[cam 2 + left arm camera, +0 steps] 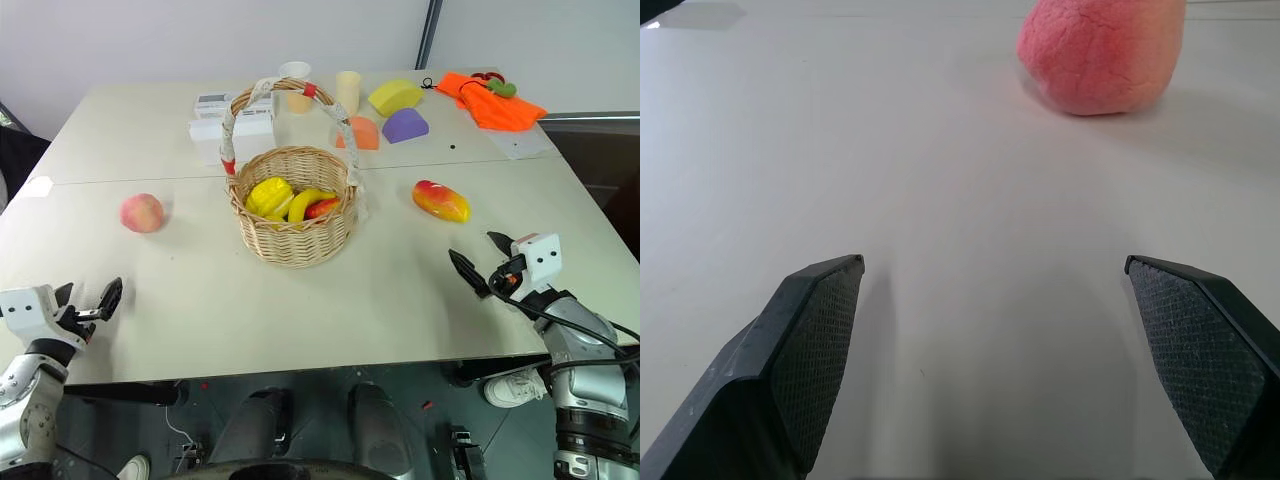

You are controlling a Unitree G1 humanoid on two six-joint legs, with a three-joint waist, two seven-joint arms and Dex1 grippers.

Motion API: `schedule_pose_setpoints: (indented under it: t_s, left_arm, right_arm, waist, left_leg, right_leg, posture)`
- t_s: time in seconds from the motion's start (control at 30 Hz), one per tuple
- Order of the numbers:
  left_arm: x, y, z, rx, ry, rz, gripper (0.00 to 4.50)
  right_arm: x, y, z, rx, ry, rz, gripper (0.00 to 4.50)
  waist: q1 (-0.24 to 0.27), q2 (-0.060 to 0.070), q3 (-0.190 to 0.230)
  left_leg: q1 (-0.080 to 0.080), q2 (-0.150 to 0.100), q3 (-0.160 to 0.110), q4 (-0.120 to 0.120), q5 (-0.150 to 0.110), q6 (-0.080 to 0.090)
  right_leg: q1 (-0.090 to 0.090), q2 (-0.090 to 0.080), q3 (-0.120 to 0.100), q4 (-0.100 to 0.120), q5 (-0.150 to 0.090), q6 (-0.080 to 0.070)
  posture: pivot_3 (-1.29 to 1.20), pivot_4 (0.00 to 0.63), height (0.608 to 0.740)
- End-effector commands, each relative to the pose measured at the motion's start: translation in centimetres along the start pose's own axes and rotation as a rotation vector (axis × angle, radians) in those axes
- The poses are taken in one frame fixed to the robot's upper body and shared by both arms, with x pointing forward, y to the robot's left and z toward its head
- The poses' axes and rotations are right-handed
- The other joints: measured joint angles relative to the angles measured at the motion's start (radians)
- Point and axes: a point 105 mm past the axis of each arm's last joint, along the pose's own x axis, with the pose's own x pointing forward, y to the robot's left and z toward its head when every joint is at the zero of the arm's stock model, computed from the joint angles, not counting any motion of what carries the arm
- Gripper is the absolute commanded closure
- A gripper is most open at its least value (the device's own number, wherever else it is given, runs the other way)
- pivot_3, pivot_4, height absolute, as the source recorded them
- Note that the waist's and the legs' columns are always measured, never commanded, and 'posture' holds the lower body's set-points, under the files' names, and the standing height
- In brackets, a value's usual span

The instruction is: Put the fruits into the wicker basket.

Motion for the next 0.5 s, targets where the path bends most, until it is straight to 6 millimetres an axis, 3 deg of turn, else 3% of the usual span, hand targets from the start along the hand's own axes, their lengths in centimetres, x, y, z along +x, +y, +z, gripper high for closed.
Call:
schedule_pose_setpoints:
  t_s: [0.03,0.3,0.5]
  left_arm:
    - [0.0,0.1,1.4,0.011,-0.048,0.003,0.0]
    - [0.6,-0.3,1.7,-0.039,-0.048,-0.009,0.0]
    - [1.7,-1.3,3.7,-0.002,-0.095,-0.048,0.0]
  right_arm:
    - [0.0,0.0,1.3,-0.026,-0.045,-0.003,0.12]
    - [0.2,0.4,2.0,-0.042,-0.061,0.008,0.12]
    - [0.2,0.8,2.6,-0.056,-0.063,0.048,0.12]
  waist:
    - [0.0,0.0,0.0]
    - [0.0,0.0,0.0]
    - [0.001,0.0,0.0]
  left_leg:
    - [0.0,0.0,0.0,0.0,0.0,0.0]
    - [0.0,0.0,0.0,0.0,0.0,0.0]
    - [0.0,0.0,0.0,0.0,0.0,0.0]
  right_leg:
    - [0.0,0.0,0.0,0.0,0.0,0.0]
    - [0.0,0.0,0.0,0.0,0.001,-0.002]
    - [0.0,0.0,0.0,0.0,0.001,-0.002]
  posture:
    - [0.0,0.15,0.732]
    - [0.0,0.15,0.732]
    - [0.0,0.15,0.732]
